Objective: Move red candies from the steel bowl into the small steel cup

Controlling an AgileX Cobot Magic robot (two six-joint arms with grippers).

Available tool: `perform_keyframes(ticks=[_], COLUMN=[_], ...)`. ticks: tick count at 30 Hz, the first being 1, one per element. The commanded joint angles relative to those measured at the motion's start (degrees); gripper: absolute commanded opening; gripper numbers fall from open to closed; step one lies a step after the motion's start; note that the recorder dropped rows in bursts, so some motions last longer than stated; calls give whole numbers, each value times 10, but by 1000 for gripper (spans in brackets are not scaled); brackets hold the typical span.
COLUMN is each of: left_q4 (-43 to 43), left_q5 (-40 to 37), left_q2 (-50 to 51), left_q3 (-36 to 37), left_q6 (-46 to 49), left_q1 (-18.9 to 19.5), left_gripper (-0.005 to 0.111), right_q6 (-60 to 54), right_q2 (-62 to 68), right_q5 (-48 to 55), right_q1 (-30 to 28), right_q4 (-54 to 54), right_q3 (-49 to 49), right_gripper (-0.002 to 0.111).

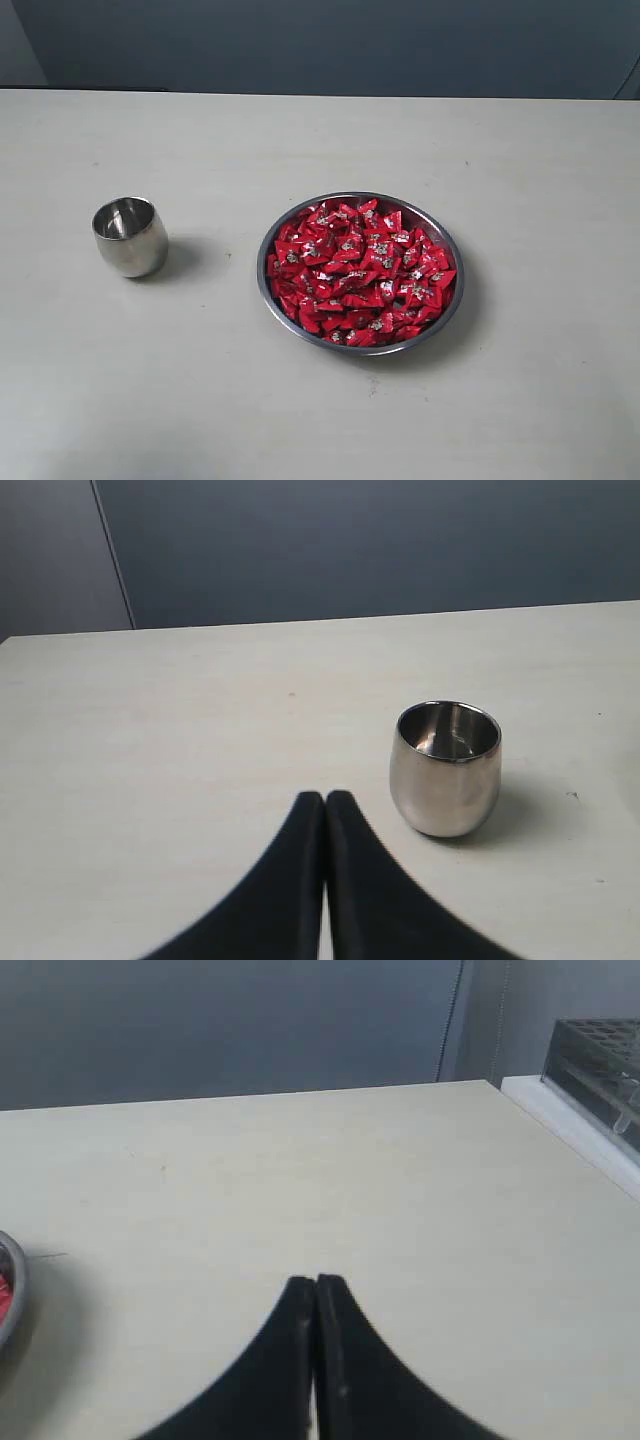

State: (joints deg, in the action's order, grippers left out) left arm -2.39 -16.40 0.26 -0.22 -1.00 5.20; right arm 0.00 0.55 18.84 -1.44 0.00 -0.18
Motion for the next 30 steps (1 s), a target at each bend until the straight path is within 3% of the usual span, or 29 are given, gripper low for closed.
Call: perform_keyframes(ticks=[1,15,23,30], left_q4=[0,0,0,0], left_q5=[1,1,1,1], left_q2=[-3,-3,-3,-3], left_q3=[2,2,2,2], left_q6=[-1,-1,-1,-1], left_q1=[-4,-4,-4,-4], left_gripper=[0,0,0,0], right_q6=[0,0,0,0], right_q2=[-4,-4,-4,-4], right_q5=[-4,-8,-168,-184], right_q1=[2,2,2,2], right_q4=[0,3,48,97], right_q3=[2,2,2,2], right_gripper=[-1,-1,-1,-1])
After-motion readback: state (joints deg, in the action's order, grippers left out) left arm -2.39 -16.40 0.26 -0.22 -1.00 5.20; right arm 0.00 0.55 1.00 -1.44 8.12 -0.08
